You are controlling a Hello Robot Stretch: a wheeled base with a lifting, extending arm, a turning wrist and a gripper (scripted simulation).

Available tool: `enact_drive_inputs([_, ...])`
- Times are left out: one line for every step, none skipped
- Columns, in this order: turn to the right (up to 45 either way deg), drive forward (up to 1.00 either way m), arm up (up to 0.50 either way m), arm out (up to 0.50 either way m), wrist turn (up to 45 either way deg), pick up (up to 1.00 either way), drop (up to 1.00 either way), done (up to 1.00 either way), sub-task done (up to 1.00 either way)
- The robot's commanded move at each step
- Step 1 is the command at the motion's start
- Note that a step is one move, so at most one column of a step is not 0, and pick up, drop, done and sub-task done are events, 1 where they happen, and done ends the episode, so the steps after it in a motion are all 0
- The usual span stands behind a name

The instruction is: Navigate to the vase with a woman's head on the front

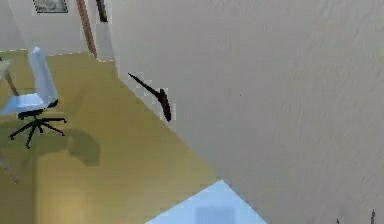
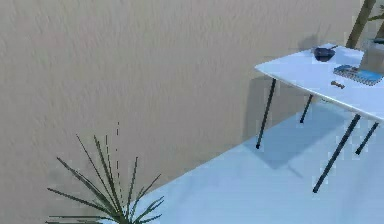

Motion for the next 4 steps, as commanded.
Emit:
enact_drive_inputs([-21.0,0.0,0.0,0.0,0.0,0.0,0.0,0.0,0.0])
enact_drive_inputs([0.0,1.0,0.0,0.0,0.0,0.0,0.0,0.0,0.0])
enact_drive_inputs([0.0,1.0,0.0,0.0,0.0,0.0,0.0,0.0,0.0])
enact_drive_inputs([-3.0,0.0,0.0,0.0,0.0,0.0,0.0,0.0,0.0])
